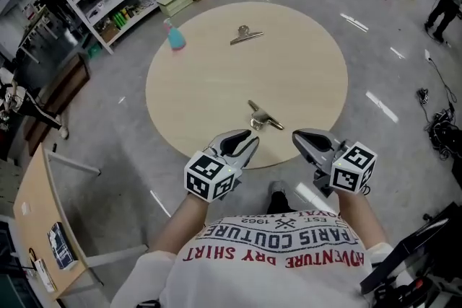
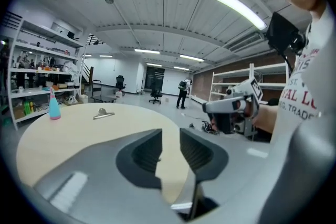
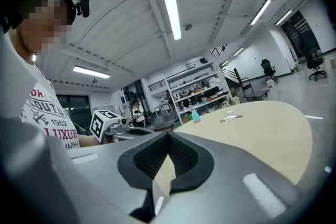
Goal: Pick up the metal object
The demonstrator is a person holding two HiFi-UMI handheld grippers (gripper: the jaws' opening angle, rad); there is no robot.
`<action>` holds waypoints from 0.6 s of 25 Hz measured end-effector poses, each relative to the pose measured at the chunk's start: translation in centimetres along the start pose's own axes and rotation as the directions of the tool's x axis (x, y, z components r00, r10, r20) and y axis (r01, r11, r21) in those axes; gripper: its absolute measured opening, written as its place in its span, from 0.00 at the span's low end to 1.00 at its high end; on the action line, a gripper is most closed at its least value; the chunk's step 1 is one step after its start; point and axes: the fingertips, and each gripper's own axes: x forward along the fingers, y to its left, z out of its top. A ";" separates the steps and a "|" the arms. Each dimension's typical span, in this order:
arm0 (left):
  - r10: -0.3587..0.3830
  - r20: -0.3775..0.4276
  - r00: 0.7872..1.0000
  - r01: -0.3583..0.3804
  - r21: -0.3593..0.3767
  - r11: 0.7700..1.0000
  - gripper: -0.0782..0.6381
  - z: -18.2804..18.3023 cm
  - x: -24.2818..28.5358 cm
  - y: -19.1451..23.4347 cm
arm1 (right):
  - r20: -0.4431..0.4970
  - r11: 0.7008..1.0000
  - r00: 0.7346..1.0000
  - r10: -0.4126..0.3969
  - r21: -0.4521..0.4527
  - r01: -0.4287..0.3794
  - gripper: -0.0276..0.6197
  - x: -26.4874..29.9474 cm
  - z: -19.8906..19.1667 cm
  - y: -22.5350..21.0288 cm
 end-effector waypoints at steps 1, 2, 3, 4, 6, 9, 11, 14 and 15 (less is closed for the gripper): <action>0.011 -0.030 1.000 -0.011 -0.004 1.000 0.25 -1.0 1.4 1.3 | -0.006 1.000 1.000 -0.005 0.010 0.005 0.05 0.2 -0.2 -1.0; 0.024 -0.062 0.998 -0.025 -0.007 1.000 0.36 -2.1 2.9 2.7 | -0.011 1.000 1.000 -0.012 0.021 0.012 0.05 0.4 -0.4 -2.1; 0.037 -0.091 0.995 -0.038 -0.008 0.999 0.42 -3.2 4.4 4.0 | -0.016 0.999 1.000 -0.021 0.030 0.021 0.05 0.5 -0.6 -3.2; 0.046 -0.117 0.992 -0.047 -0.009 0.999 0.48 -4.1 5.7 5.1 | -0.020 0.999 0.999 -0.030 0.037 0.031 0.05 0.6 -0.7 -4.2; 0.052 -0.169 0.984 -0.053 -0.001 0.999 0.56 -5.8 8.2 6.6 | -0.025 0.997 0.998 -0.049 0.051 0.050 0.05 0.8 -0.8 -6.0; 0.066 -0.299 0.952 -0.056 0.042 0.998 0.62 -10.3 12.5 8.7 | -0.046 0.994 0.996 -0.072 0.082 0.076 0.05 0.9 -1.3 -9.2; 0.104 -0.410 0.906 -0.066 0.106 0.992 0.63 -13.8 15.6 10.8 | -0.059 0.991 0.995 -0.085 0.095 0.090 0.05 1.1 -1.3 -11.6; 0.125 -0.486 0.865 -0.064 0.141 0.988 0.60 -16.1 17.7 12.1 | -0.070 0.989 0.993 -0.095 0.108 0.102 0.05 1.6 -1.1 -14.2; 0.123 -0.487 0.865 -0.062 0.141 0.988 0.59 -16.1 17.9 12.1 | -0.075 0.988 0.993 -0.094 0.111 0.102 0.05 1.8 -1.3 -14.6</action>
